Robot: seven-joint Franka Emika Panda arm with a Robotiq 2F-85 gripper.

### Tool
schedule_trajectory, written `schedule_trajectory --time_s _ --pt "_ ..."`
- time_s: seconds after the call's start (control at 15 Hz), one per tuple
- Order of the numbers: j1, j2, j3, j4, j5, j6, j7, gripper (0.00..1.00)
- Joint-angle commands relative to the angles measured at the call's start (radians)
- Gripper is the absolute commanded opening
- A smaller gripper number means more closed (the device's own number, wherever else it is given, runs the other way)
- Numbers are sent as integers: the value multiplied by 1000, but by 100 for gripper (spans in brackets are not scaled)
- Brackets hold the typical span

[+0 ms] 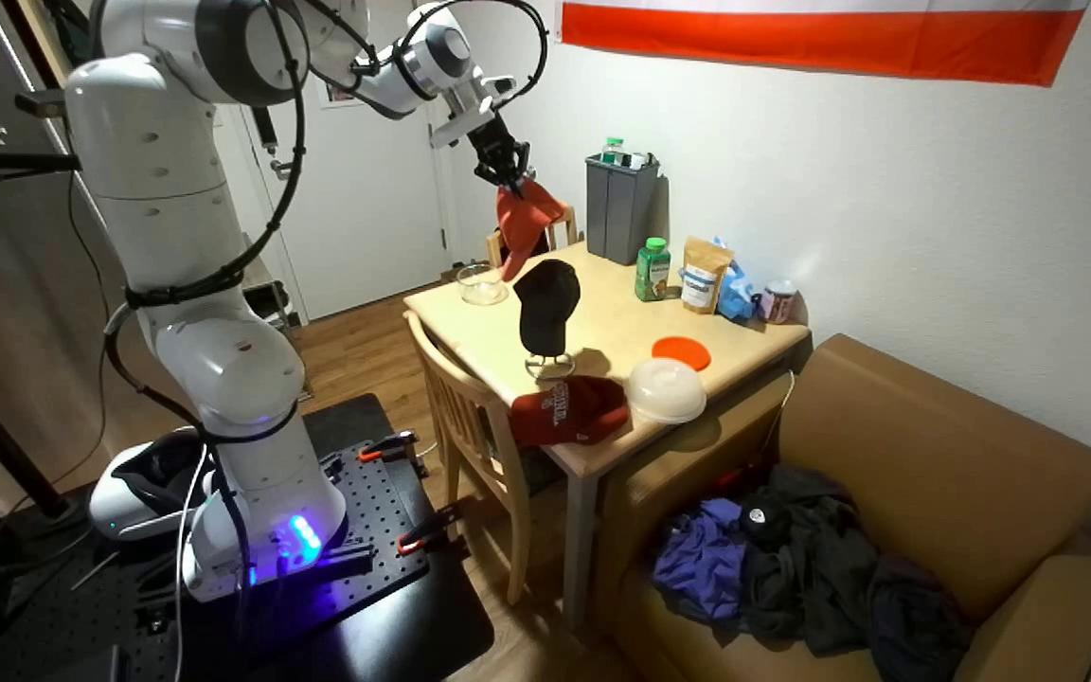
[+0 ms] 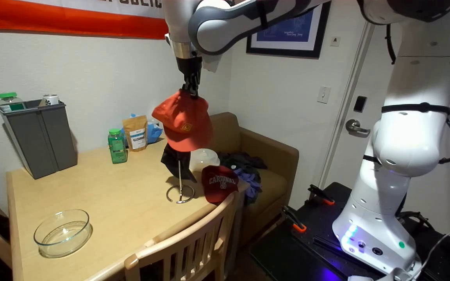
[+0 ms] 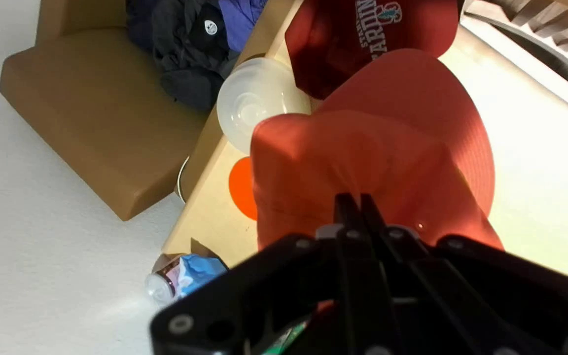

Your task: Put the orange cup on the gray back

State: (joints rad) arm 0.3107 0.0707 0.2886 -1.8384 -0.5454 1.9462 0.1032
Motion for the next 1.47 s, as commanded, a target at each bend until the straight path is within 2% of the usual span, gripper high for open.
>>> schedule_trajectory --time_s 0.0,0.47,0.73,1.2,1.4 --pt "9 59 -1 71 -2 8 -37 1" --pt "-10 176 -44 113 47 198 -75 1" --pt "-10 222 -69 130 86 221 -102 1" --pt "-21 225 -93 96 145 226 -84 1" --pt "-39 238 -103 72 173 284 -86 1"
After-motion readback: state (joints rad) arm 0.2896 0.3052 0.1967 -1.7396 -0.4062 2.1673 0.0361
